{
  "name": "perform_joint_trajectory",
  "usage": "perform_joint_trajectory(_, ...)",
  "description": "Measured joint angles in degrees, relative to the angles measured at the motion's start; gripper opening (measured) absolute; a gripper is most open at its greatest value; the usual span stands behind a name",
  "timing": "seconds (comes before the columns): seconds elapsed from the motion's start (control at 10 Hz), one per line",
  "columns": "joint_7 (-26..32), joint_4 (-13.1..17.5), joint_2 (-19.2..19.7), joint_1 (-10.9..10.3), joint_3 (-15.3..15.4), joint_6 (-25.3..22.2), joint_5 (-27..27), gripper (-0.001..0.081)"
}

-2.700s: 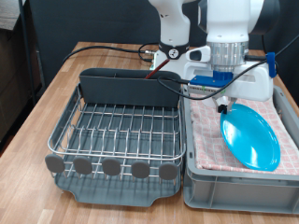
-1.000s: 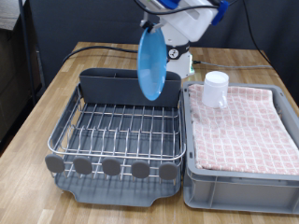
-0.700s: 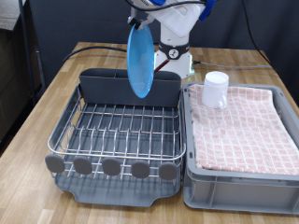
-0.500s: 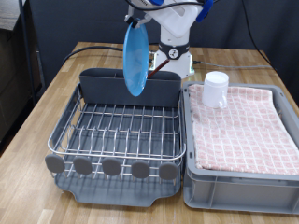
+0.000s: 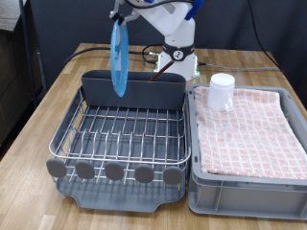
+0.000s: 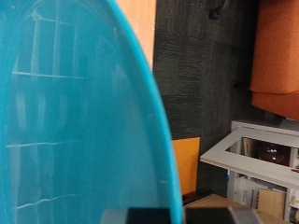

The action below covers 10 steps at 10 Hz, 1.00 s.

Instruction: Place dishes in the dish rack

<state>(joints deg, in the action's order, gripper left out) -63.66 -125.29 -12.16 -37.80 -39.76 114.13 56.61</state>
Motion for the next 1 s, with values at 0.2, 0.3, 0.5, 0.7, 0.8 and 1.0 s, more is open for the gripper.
perform_joint_trajectory(0.2, 0.54, 0.09, 1.42, 0.26, -1.58, 1.08, 2.43, 0.0021)
perform_joint_trajectory(0.3, 0.56, 0.01, 2.37, 0.31, -2.63, 3.19, 3.52, 0.0021)
perform_joint_trajectory(0.5, 0.56, -0.45, 4.69, 0.47, -4.71, 8.16, 4.39, 0.0021)
perform_joint_trajectory(0.7, 0.55, -1.27, 7.46, 0.57, -6.23, 11.55, 4.42, 0.0021)
perform_joint_trajectory(0.8, 0.35, -1.73, 8.80, 0.69, -6.74, 12.86, 4.42, 0.0021)
perform_joint_trajectory(1.0, -0.57, -2.63, 11.00, 0.93, -7.53, 14.71, 4.91, 0.0021)
